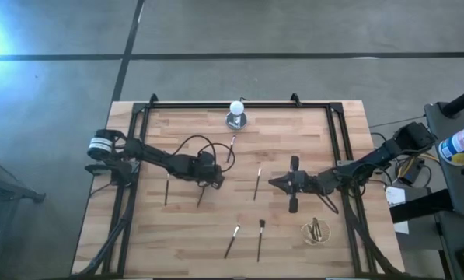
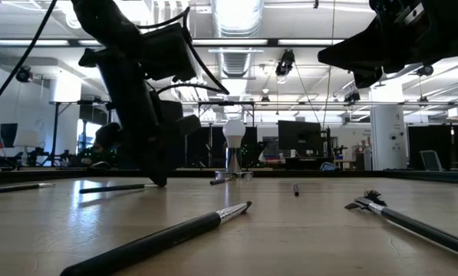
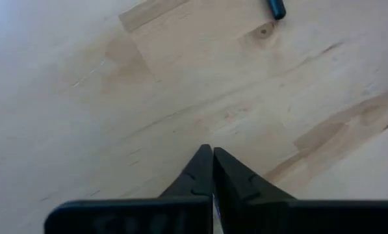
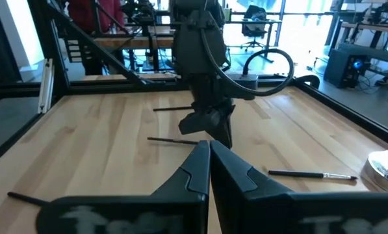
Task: Pick & Place Makeup Supplies
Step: Put the silver makeup brush into the gold makeup holder
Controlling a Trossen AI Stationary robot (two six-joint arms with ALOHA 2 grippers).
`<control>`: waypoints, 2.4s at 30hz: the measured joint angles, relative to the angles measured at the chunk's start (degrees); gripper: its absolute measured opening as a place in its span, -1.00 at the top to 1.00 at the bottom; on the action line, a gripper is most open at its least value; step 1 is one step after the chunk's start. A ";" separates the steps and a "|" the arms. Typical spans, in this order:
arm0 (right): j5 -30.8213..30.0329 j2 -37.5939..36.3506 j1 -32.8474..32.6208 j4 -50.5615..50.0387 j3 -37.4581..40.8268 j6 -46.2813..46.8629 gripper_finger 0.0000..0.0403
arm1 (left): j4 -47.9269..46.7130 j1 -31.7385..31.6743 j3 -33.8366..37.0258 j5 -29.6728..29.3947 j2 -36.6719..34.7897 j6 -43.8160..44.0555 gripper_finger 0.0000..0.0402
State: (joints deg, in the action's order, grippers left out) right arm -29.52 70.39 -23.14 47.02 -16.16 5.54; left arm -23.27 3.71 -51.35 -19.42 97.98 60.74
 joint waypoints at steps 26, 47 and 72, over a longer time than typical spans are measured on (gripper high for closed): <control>-0.13 0.05 0.15 0.01 -2.03 5.38 0.96 | 67.11 2.20 22.86 0.24 -20.21 -30.55 1.00; 9.65 21.10 10.19 0.17 -22.93 18.59 0.34 | 87.68 1.97 23.41 9.51 -16.32 -45.94 1.00; 13.32 29.27 15.10 3.36 -31.28 19.57 0.76 | 88.00 1.92 23.41 9.40 -16.32 -48.62 1.00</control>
State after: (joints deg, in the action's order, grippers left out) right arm -16.19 99.66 -8.03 50.38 -47.44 25.11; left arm 64.73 5.63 -27.94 -10.02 81.67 12.12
